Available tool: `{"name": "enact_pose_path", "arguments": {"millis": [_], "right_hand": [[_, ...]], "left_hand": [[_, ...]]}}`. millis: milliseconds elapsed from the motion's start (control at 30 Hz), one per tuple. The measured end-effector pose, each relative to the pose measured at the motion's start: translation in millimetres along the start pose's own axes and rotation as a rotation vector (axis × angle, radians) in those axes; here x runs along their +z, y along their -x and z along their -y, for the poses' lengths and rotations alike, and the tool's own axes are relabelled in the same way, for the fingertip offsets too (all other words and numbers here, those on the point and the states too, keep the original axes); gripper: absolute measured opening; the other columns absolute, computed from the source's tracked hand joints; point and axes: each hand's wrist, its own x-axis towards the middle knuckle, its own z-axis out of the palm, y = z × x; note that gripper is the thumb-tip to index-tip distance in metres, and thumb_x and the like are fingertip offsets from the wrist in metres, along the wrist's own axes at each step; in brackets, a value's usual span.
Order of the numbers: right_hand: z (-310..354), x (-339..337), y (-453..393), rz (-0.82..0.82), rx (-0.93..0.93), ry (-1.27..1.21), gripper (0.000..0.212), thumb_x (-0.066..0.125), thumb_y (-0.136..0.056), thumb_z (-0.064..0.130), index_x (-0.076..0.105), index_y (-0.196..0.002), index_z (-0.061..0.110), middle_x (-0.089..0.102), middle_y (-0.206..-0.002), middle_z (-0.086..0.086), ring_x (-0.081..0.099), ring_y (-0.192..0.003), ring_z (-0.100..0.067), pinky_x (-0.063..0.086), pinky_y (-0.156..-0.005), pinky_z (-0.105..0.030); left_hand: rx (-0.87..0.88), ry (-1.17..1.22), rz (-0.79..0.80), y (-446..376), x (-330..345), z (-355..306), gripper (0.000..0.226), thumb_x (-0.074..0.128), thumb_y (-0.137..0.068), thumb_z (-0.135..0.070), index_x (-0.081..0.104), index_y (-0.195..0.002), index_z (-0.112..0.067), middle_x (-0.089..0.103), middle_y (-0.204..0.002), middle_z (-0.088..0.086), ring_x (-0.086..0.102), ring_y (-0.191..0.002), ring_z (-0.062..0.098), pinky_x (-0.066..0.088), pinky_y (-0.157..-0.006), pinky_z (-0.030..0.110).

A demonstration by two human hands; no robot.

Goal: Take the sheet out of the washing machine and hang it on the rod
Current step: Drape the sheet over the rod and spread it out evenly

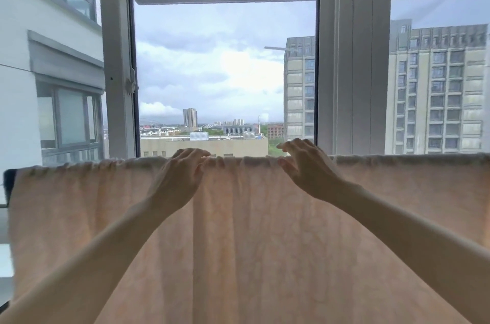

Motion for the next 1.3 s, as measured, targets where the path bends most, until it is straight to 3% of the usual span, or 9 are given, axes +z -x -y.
{"name": "enact_pose_path", "arguments": {"millis": [100, 300, 400, 500, 600, 800, 933, 1100, 1300], "right_hand": [[4.6, 8.9, -7.5, 0.046, -0.014, -0.036, 0.034, 0.050, -0.097, 0.037, 0.059, -0.124, 0.017, 0.065, -0.116, -0.003, 0.063, -0.099, -0.021, 0.053, -0.084, -0.041], [7.7, 20.8, -11.7, -0.021, -0.031, -0.071, 0.025, 0.058, -0.093, 0.039, 0.072, -0.107, 0.023, 0.075, -0.090, 0.006, 0.069, -0.076, -0.014, 0.057, -0.068, -0.037], [8.5, 21.0, -11.6, -0.047, -0.004, -0.103, 0.025, 0.060, -0.092, 0.038, 0.073, -0.107, 0.023, 0.075, -0.093, 0.006, 0.070, -0.079, -0.014, 0.057, -0.071, -0.037], [11.1, 16.1, -14.9, -0.059, 0.057, -0.225, 0.019, 0.064, -0.090, 0.025, 0.075, -0.103, 0.015, 0.074, -0.098, 0.003, 0.069, -0.088, -0.013, 0.054, -0.084, -0.032], [12.7, 11.9, -23.2, -0.036, 0.106, -0.242, 0.015, 0.064, -0.090, 0.015, 0.075, -0.099, 0.012, 0.075, -0.094, 0.001, 0.068, -0.089, -0.014, 0.050, -0.083, -0.028], [29.9, -18.4, -18.2, -0.350, 0.067, -0.376, 0.014, 0.063, -0.091, 0.019, 0.075, -0.096, 0.014, 0.071, -0.083, 0.011, 0.064, -0.078, -0.003, 0.047, -0.079, -0.013], [27.5, 7.8, 4.5, -0.113, -0.056, -0.210, 0.025, 0.051, -0.093, 0.031, 0.069, -0.083, 0.017, 0.070, -0.080, 0.006, 0.061, -0.087, -0.014, 0.049, -0.072, -0.036], [35.9, 20.0, -16.2, -0.118, -0.052, -0.229, 0.013, 0.054, -0.094, 0.023, 0.067, -0.096, 0.021, 0.069, -0.097, 0.009, 0.055, -0.098, -0.012, 0.049, -0.074, -0.034], [62.5, 49.3, -40.0, 0.055, -0.120, -0.125, 0.032, 0.051, -0.095, 0.034, 0.057, -0.124, 0.021, 0.064, -0.118, 0.002, 0.054, -0.110, -0.017, 0.048, -0.084, -0.034]], "left_hand": [[-0.033, 0.000, 0.046, 1.3, 1.7, 15.8, 0.028, 0.048, -0.100, -0.024, 0.062, -0.122, -0.015, 0.066, -0.122, 0.000, 0.057, -0.116, 0.019, 0.046, -0.098, 0.042], [-0.033, -0.009, -0.063, 1.3, -5.6, 26.1, 0.017, 0.062, -0.093, -0.018, 0.071, -0.107, -0.014, 0.071, -0.099, -0.002, 0.061, -0.097, 0.017, 0.051, -0.085, 0.036], [-0.040, -0.010, -0.097, 1.3, -8.8, 27.7, 0.009, 0.066, -0.090, -0.014, 0.072, -0.096, -0.015, 0.070, -0.088, -0.004, 0.061, -0.090, 0.016, 0.053, -0.078, 0.039], [-0.067, -0.018, -0.117, 0.5, -10.9, 28.3, 0.006, 0.064, -0.090, -0.012, 0.069, -0.088, -0.016, 0.068, -0.083, -0.005, 0.061, -0.083, 0.015, 0.054, -0.074, 0.042], [-0.083, -0.020, -0.115, -2.1, -11.4, 27.0, 0.008, 0.059, -0.092, -0.010, 0.062, -0.089, -0.017, 0.067, -0.084, -0.003, 0.061, -0.079, 0.016, 0.054, -0.073, 0.042], [-0.041, 0.102, -0.364, 9.3, -29.6, 10.6, 0.004, 0.056, -0.094, -0.008, 0.059, -0.092, -0.009, 0.062, -0.087, -0.004, 0.056, -0.081, 0.010, 0.045, -0.072, 0.028], [0.101, -0.017, -0.134, 29.7, -22.8, 23.8, 0.007, 0.051, -0.096, -0.012, 0.056, -0.091, -0.010, 0.057, -0.088, -0.004, 0.053, -0.082, 0.015, 0.043, -0.074, 0.029], [-0.072, -0.091, -0.128, 19.3, -20.1, 51.4, 0.023, 0.055, -0.091, -0.002, 0.060, -0.112, -0.010, 0.063, -0.111, 0.001, 0.053, -0.107, 0.020, 0.046, -0.088, 0.034], [-0.160, -0.098, -0.011, 12.5, -25.4, 86.0, 0.026, 0.056, -0.096, -0.012, 0.065, -0.120, -0.008, 0.066, -0.120, 0.009, 0.056, -0.115, 0.029, 0.043, -0.100, 0.043]]}}
